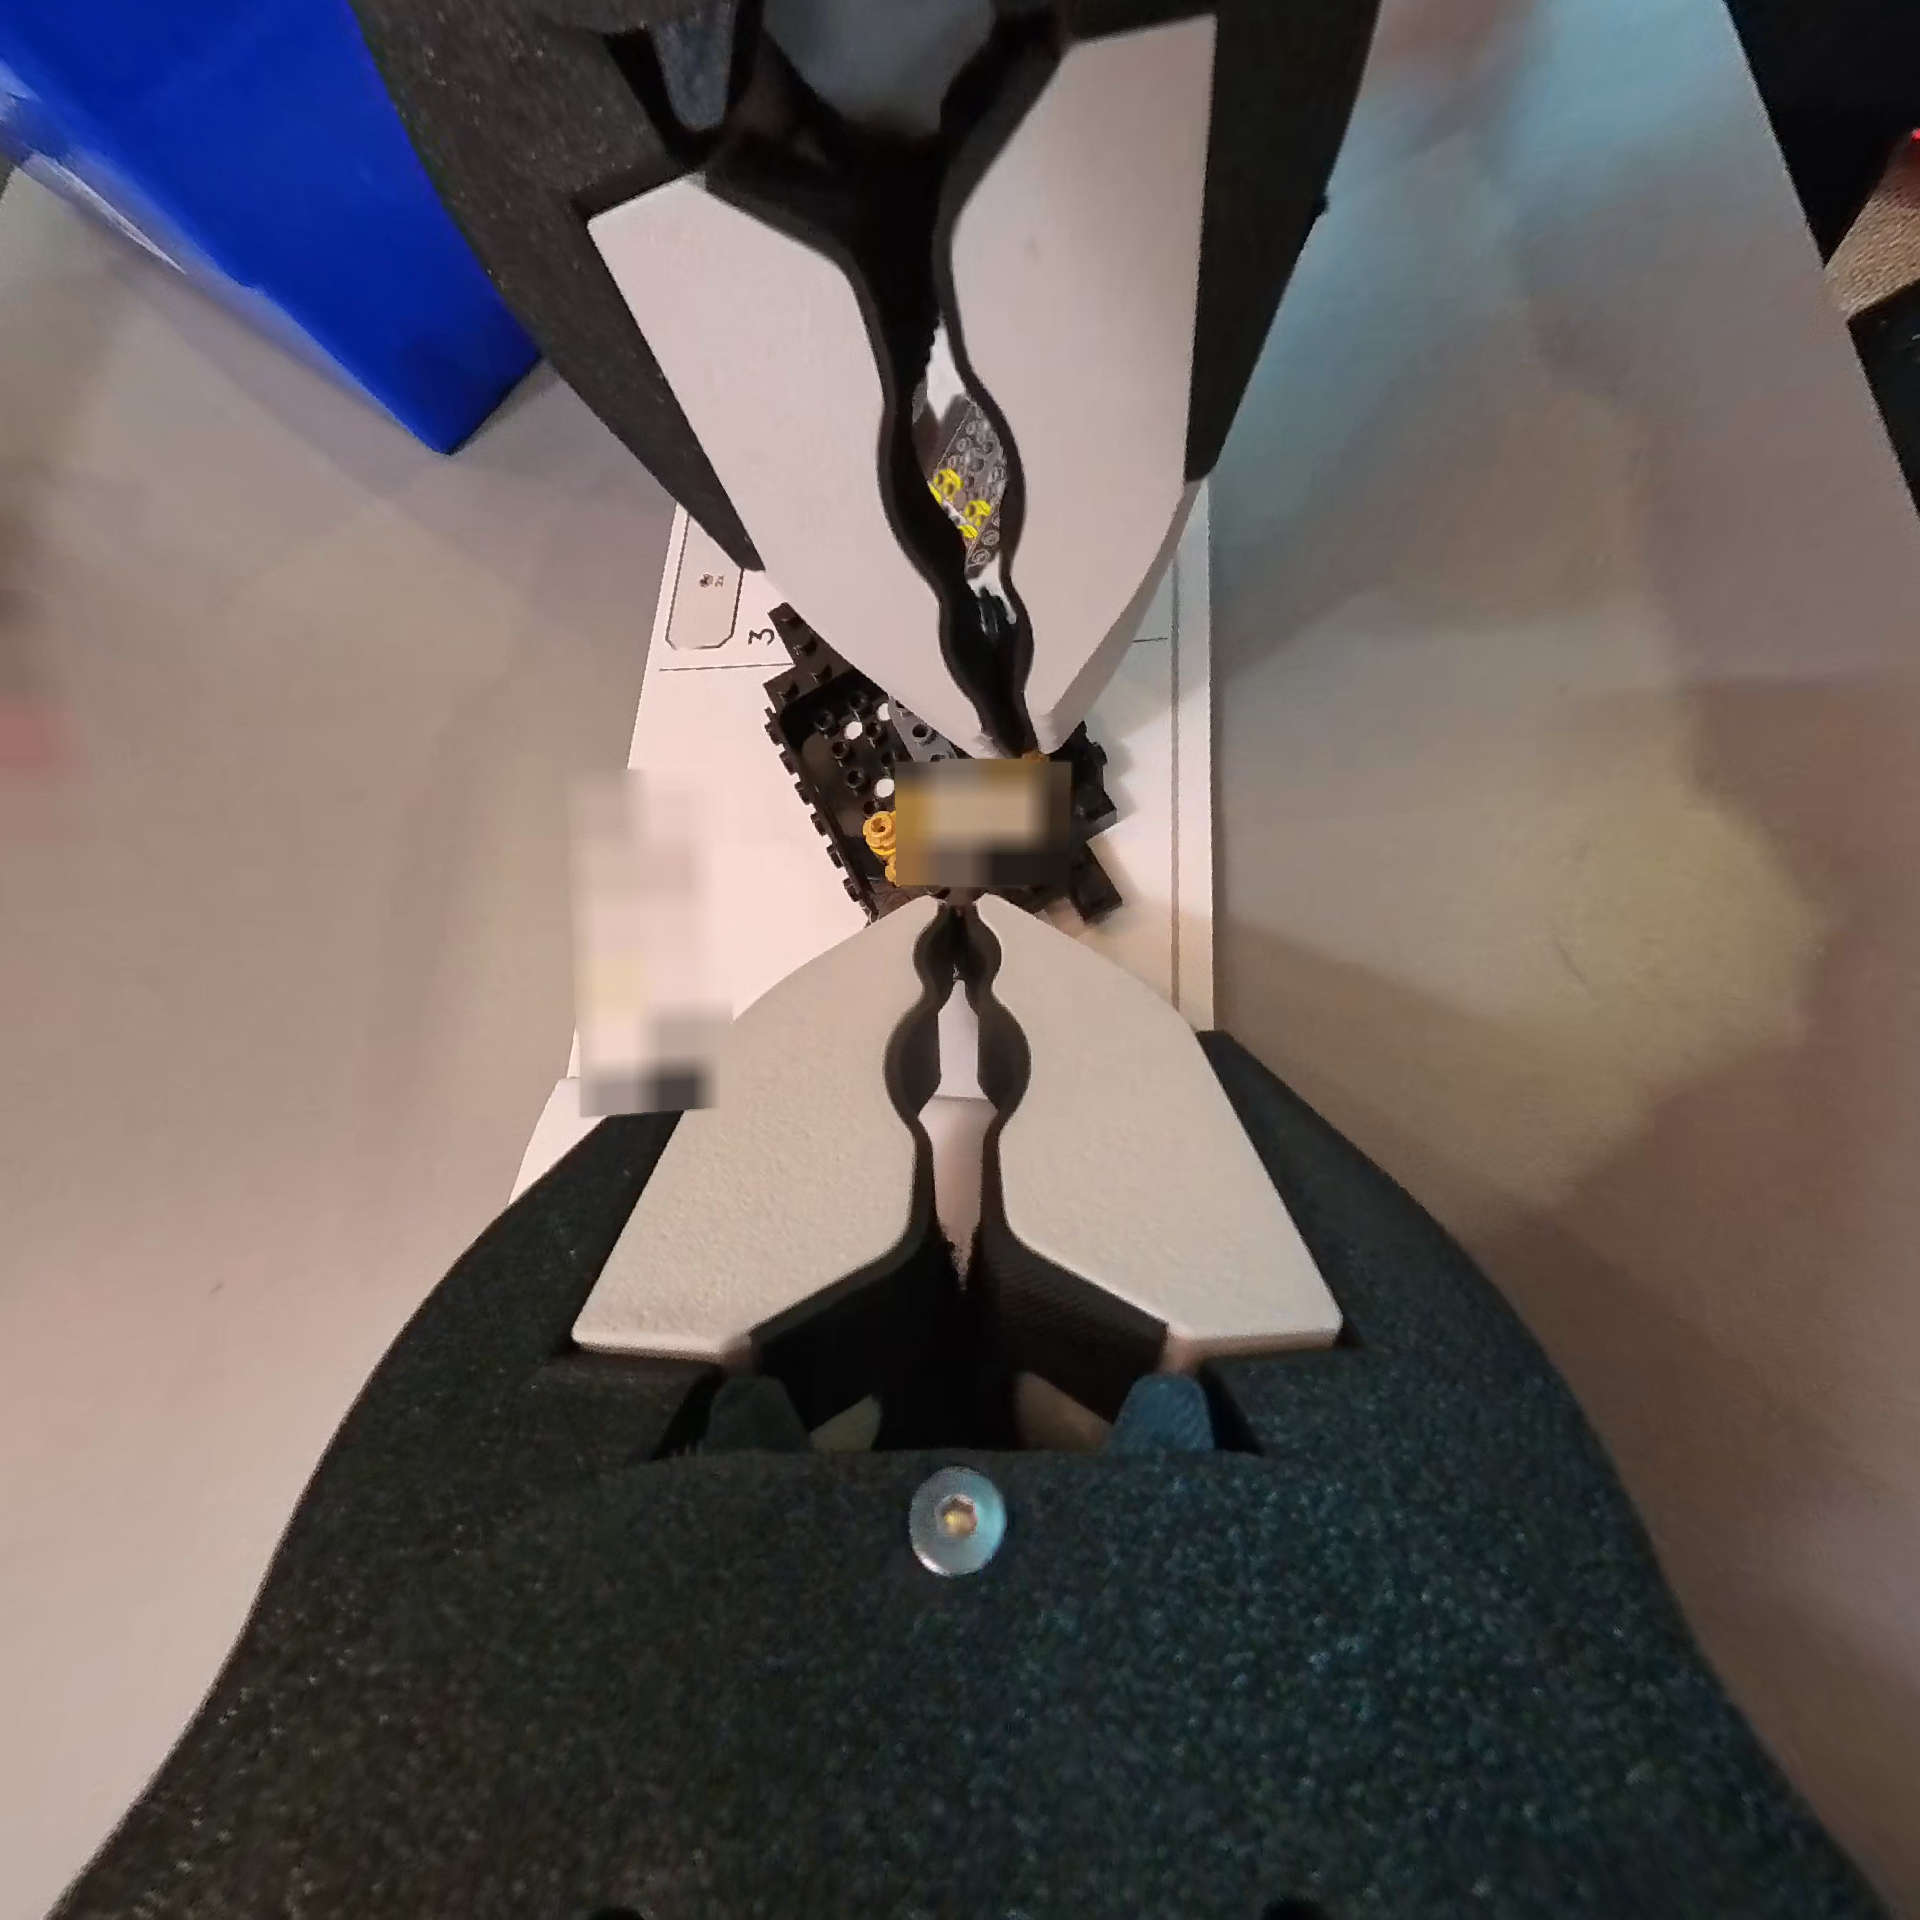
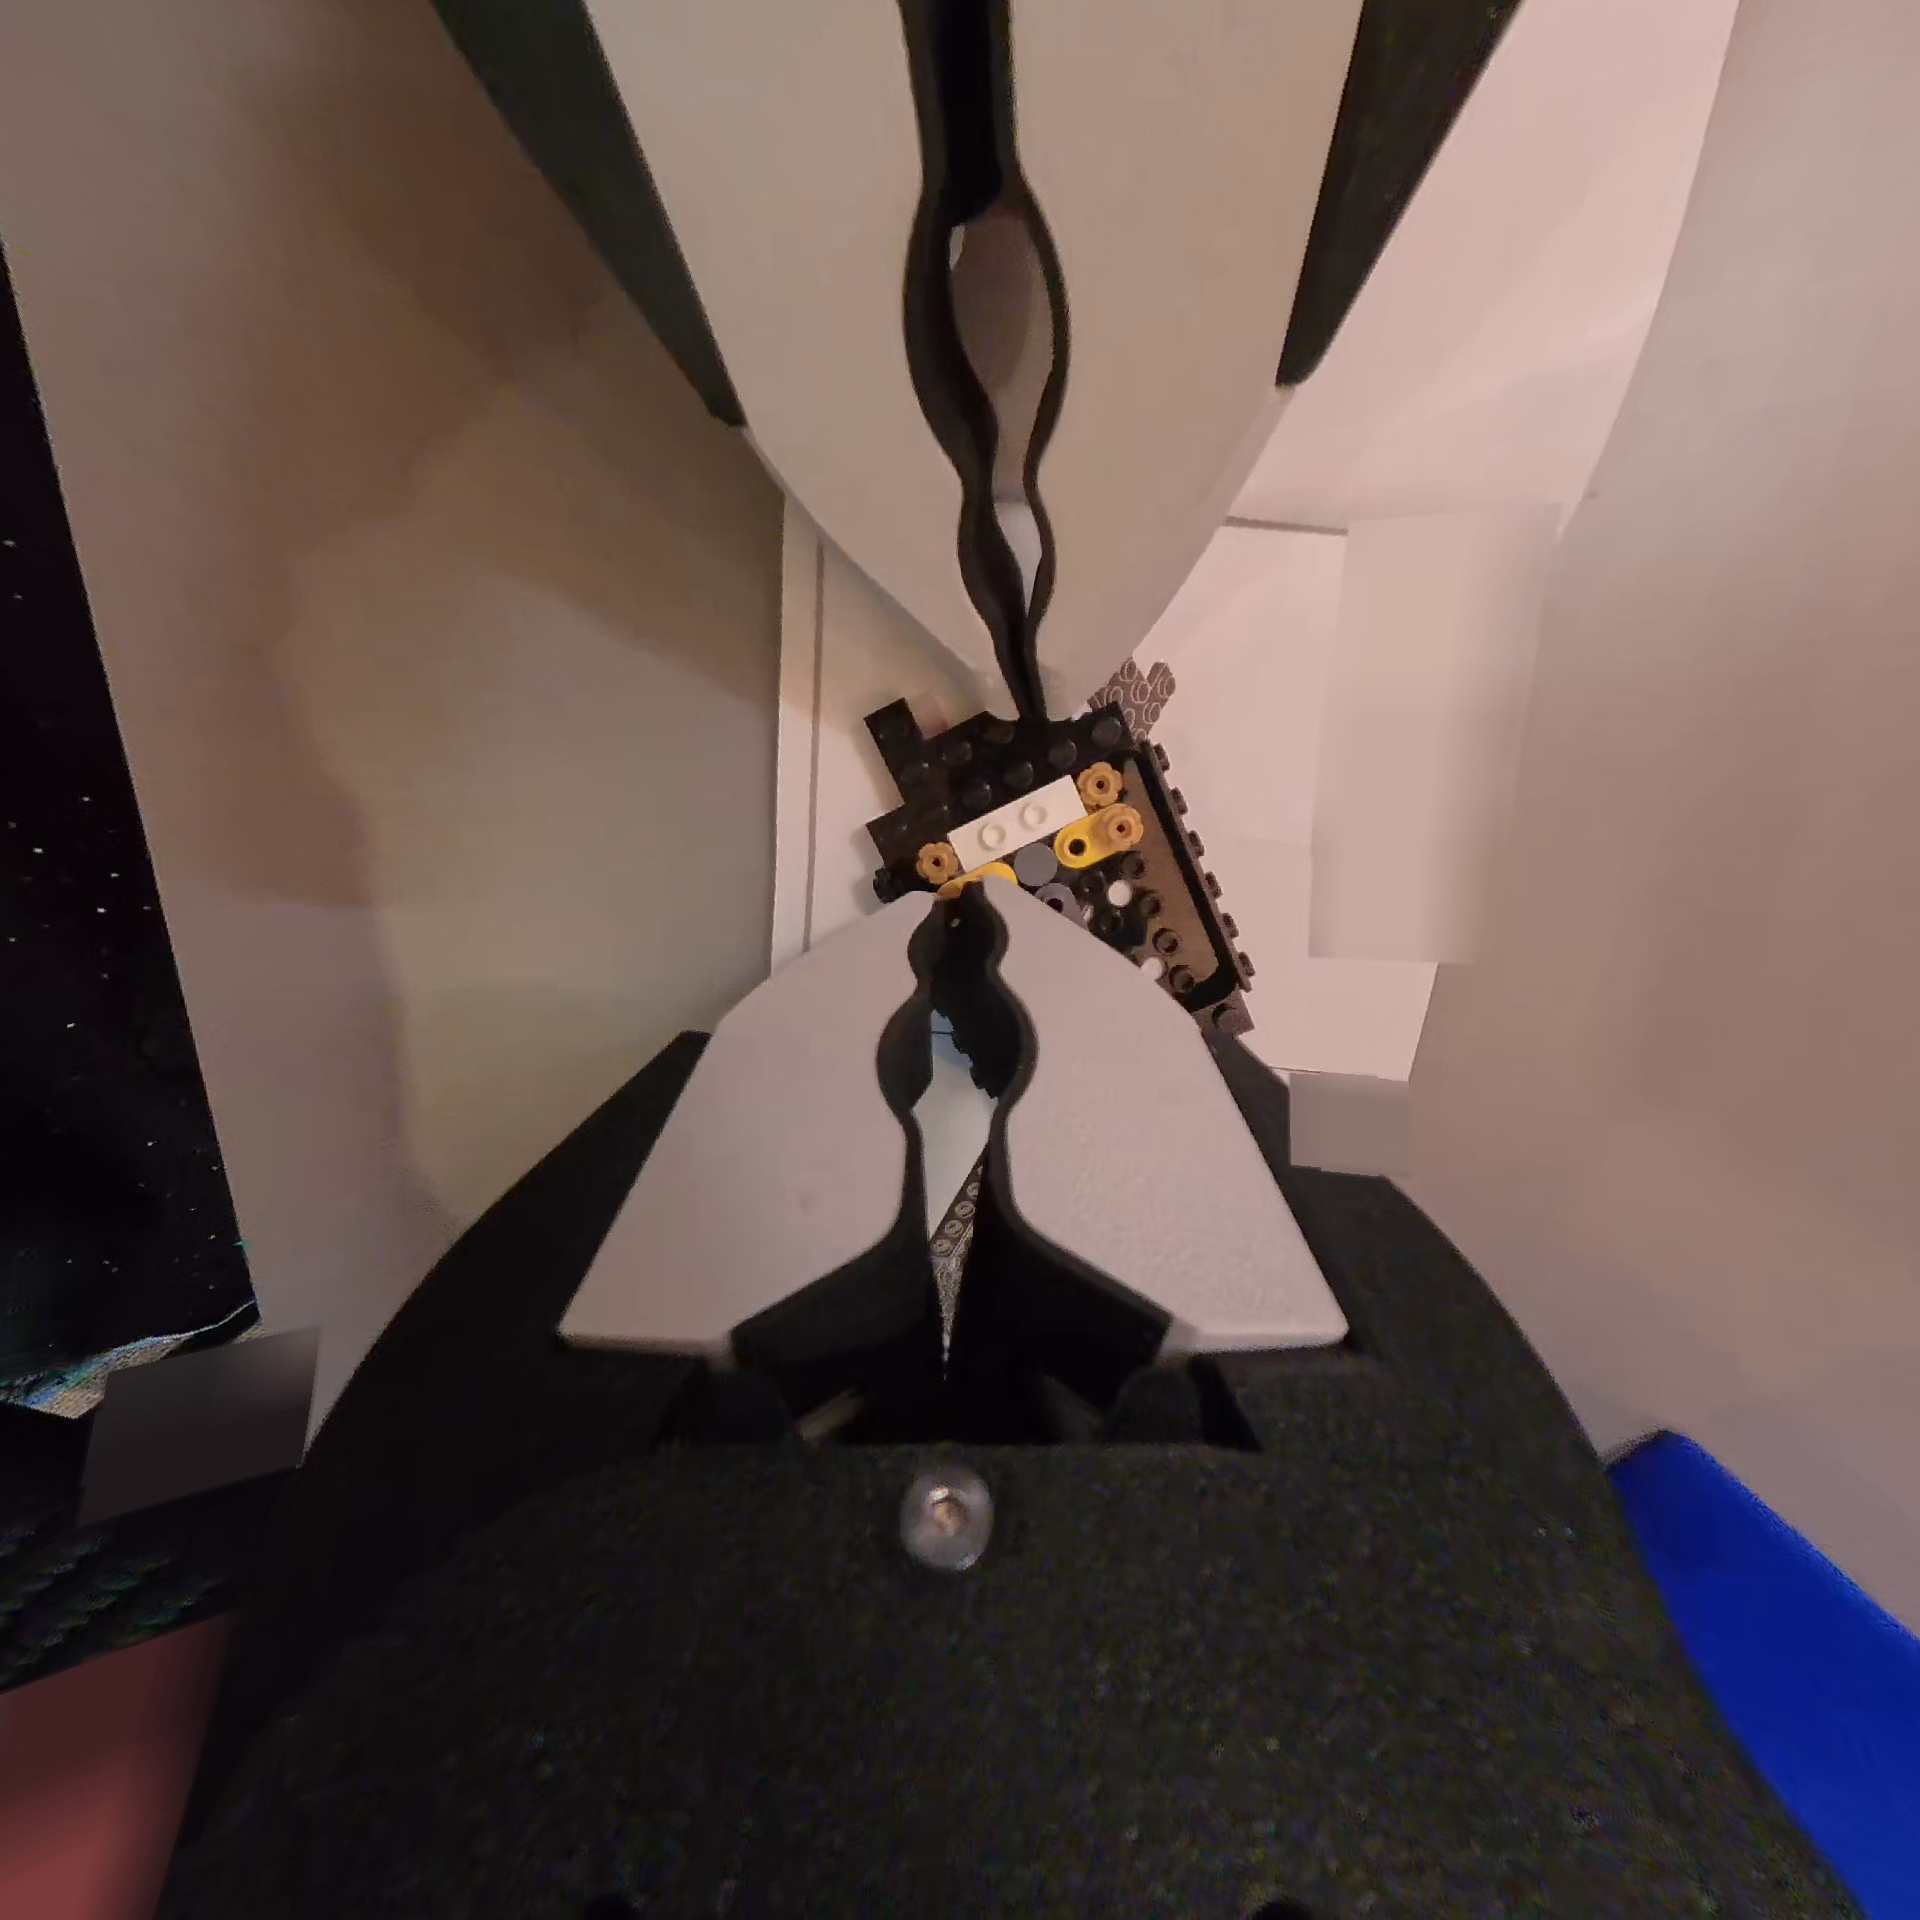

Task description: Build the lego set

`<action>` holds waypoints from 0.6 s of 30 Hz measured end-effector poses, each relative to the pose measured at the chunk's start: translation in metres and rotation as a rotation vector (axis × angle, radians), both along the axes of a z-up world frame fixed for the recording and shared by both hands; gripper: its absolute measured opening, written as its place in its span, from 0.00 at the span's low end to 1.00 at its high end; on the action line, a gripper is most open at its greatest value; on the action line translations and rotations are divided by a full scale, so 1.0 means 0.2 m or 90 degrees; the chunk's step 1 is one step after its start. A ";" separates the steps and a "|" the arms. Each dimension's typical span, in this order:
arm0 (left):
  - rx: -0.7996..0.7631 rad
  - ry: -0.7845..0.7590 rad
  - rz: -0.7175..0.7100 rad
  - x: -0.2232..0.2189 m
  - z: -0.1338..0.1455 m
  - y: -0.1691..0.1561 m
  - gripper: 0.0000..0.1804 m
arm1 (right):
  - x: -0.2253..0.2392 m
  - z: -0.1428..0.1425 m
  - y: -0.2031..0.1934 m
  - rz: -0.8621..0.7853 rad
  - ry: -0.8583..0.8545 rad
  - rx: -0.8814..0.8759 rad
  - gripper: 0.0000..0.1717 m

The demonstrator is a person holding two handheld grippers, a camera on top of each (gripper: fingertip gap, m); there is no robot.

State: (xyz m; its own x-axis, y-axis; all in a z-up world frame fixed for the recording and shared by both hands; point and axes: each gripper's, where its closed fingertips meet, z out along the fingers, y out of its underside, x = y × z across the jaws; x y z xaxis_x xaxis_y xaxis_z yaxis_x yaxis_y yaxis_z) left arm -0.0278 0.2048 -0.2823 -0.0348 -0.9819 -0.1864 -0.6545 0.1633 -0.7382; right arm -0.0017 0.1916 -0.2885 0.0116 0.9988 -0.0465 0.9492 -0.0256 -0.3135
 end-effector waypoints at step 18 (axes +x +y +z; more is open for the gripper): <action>0.045 -0.001 -0.007 -0.01 0.02 0.01 0.04 | 0.06 0.13 0.08 -0.035 0.089 0.069 0.38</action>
State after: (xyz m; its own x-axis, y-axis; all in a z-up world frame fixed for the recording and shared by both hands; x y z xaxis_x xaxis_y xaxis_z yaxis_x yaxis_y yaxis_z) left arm -0.0296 0.2064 -0.2775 -0.0450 -0.9658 -0.2554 -0.6515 0.2222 -0.7254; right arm 0.0103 0.2075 -0.2631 0.0674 0.9961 0.0564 0.8942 -0.0352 -0.4463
